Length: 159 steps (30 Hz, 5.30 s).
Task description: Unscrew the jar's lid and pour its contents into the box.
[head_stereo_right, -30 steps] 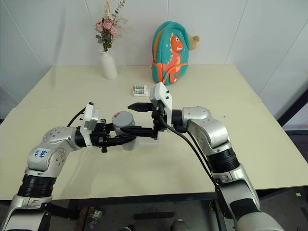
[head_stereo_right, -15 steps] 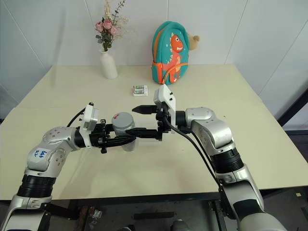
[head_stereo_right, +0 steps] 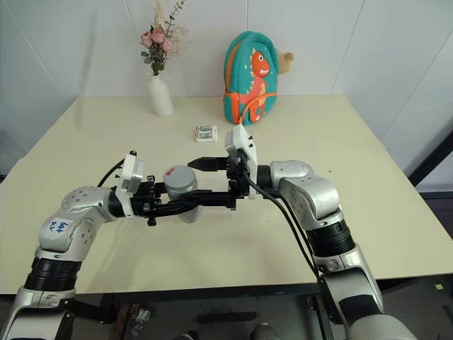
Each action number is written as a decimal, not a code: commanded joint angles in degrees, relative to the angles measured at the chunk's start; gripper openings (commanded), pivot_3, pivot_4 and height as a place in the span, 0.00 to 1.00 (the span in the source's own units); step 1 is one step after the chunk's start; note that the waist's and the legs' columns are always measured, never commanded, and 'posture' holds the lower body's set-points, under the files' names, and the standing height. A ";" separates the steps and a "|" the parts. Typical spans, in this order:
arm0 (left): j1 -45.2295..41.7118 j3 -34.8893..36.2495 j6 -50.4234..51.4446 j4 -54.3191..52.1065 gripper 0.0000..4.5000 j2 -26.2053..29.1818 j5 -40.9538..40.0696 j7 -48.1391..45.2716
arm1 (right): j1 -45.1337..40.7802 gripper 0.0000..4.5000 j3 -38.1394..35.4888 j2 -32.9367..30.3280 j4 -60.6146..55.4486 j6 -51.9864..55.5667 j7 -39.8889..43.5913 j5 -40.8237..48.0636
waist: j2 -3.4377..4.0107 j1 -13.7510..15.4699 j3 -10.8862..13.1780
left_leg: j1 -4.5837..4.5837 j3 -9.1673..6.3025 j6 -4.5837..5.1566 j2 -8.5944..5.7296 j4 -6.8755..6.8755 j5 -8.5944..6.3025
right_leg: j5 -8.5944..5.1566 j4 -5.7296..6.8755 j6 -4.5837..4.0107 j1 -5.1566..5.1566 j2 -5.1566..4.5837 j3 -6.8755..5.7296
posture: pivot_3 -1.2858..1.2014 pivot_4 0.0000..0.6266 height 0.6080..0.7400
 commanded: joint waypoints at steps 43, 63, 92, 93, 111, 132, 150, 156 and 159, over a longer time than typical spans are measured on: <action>3.38 4.41 0.41 -3.90 0.44 1.95 -2.36 1.94 | 5.63 0.56 -17.17 -7.48 4.81 -1.04 -14.30 2.64 | 0.01 0.35 0.00 | -0.12 -0.02 0.03 -0.02 -0.10 -0.02 | -0.02 -0.18 0.01 -0.07 -0.02 -0.02 | 0.52 0.24 1.00; 0.82 5.31 1.02 -1.88 0.44 0.04 -2.85 5.12 | 12.33 0.99 -18.61 -9.31 40.88 -39.57 -18.65 -15.59 | 0.06 -0.33 0.05 | 0.23 0.14 0.01 -0.04 -0.06 0.01 | 0.01 -0.08 0.09 0.20 -0.01 0.18 | 0.52 0.24 1.00; -29.80 -8.62 -35.08 46.19 0.44 -2.94 33.08 19.44 | 22.10 0.99 -13.75 -20.79 -15.87 -6.18 -10.14 -2.49 | 0.06 1.57 0.05 | 0.00 0.07 0.02 -0.06 -0.05 0.00 | -0.03 -0.16 0.15 0.09 0.00 0.09 | 0.52 0.24 1.00; -30.44 -9.82 -35.66 46.46 0.44 -2.96 35.40 21.17 | 22.20 0.99 -13.95 -20.65 -15.89 -6.26 -10.53 -2.38 | 0.06 1.58 0.06 | -0.04 0.07 0.02 -0.07 -0.03 0.00 | -0.03 -0.16 0.15 0.06 0.00 0.09 | 0.52 0.24 1.00; -43.03 -45.76 -33.99 45.97 0.44 0.82 110.04 105.97 | 24.94 0.99 -15.23 -16.00 -17.16 -5.60 -17.12 -0.50 | 0.01 2.49 0.08 | -0.28 0.02 0.03 -0.15 0.16 0.00 | 0.06 -0.17 0.33 -0.06 0.00 0.13 | 0.52 0.24 1.00; -39.02 -46.53 -36.59 43.54 0.44 1.54 108.99 107.00 | 24.70 0.99 -14.58 -13.09 -15.64 -7.01 -19.46 -0.67 | 0.01 3.04 0.08 | -0.45 0.02 0.01 -0.17 0.22 0.01 | 0.05 -0.07 0.35 -0.21 -0.01 0.10 | 0.52 0.24 1.00; -35.22 8.12 -14.11 61.26 0.44 -5.35 28.73 51.07 | 26.06 0.99 -14.03 -16.09 -15.97 -7.73 -16.66 -2.07 | 0.02 2.23 0.07 | -0.41 -0.04 0.07 -0.16 0.92 0.01 | 0.09 0.46 0.35 -0.09 0.00 0.05 | 0.52 0.24 1.00; -31.15 17.35 -19.06 68.06 0.44 -2.23 22.16 53.25 | 24.88 0.99 -13.79 -16.55 -14.28 -8.59 -15.59 -3.01 | 0.02 1.54 0.06 | -0.39 -0.13 0.07 -0.16 0.95 0.02 | 0.10 0.49 0.37 -0.05 0.00 0.01 | 0.52 0.24 1.00; -29.78 20.24 -25.02 68.41 0.44 -2.65 19.78 52.56 | 24.61 0.99 -13.71 -16.48 -14.01 -8.64 -15.27 -3.33 | 0.01 1.69 0.07 | -0.40 -0.14 0.05 -0.16 0.95 0.03 | 0.11 0.51 0.36 -0.06 0.00 0.00 | 0.52 0.24 1.00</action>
